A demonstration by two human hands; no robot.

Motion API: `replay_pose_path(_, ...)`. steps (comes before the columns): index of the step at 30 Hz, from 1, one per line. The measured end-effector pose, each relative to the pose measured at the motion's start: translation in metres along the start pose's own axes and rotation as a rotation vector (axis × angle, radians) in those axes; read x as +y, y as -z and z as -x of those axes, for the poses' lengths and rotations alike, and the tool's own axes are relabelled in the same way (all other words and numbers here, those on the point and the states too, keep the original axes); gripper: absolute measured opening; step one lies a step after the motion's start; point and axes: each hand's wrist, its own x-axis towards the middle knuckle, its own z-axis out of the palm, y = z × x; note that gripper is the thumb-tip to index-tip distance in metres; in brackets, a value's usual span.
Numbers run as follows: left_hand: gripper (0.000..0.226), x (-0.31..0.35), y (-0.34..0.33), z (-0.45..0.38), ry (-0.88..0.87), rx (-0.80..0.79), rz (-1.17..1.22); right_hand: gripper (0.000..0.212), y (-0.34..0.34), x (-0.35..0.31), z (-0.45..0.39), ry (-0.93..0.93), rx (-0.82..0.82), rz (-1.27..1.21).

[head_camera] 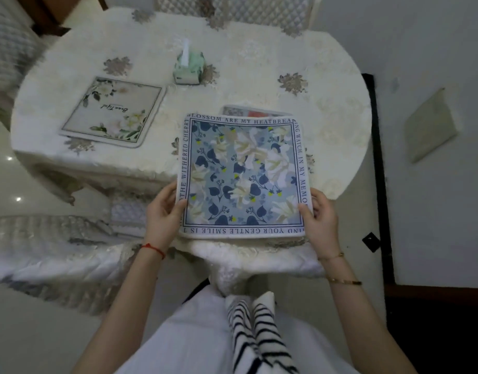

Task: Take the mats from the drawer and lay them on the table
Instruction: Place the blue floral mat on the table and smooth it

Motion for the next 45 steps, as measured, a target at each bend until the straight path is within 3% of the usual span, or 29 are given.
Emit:
replay_pose_path(9, 0.037, 0.005, 0.06, 0.139, 0.021, 0.305, 0.165, 0.032, -0.008, -0.034, 0.063, 0.13, -0.304, -0.052)
replay_pose_path(19, 0.038, -0.023, 0.152, 0.259, 0.056, 0.655, 0.135, 0.029, -0.099, -0.077, 0.133, 0.263, -0.633, -0.008)
replay_pose_path(25, 0.04, -0.056, 0.226, 0.312, 0.111, 0.872, 0.193, 0.03, -0.193, -0.098, 0.186, 0.333, -0.823, 0.013)
replay_pose_path(32, 0.041, -0.096, 0.367, 0.367, 0.162, 1.053, 0.198, 0.03, -0.339, -0.141, 0.278, 0.365, -0.98, -0.02)
replay_pose_path(38, 0.044, -0.112, 0.477, 0.397, 0.179, 1.133, 0.203, 0.03, -0.438, -0.174, 0.352, 0.341, -1.074, -0.057)
replay_pose_path(45, 0.045, -0.137, 0.577, 0.38, 0.207, 1.135, 0.232, 0.026, -0.549, -0.195, 0.379, 0.342, -1.104, -0.03)
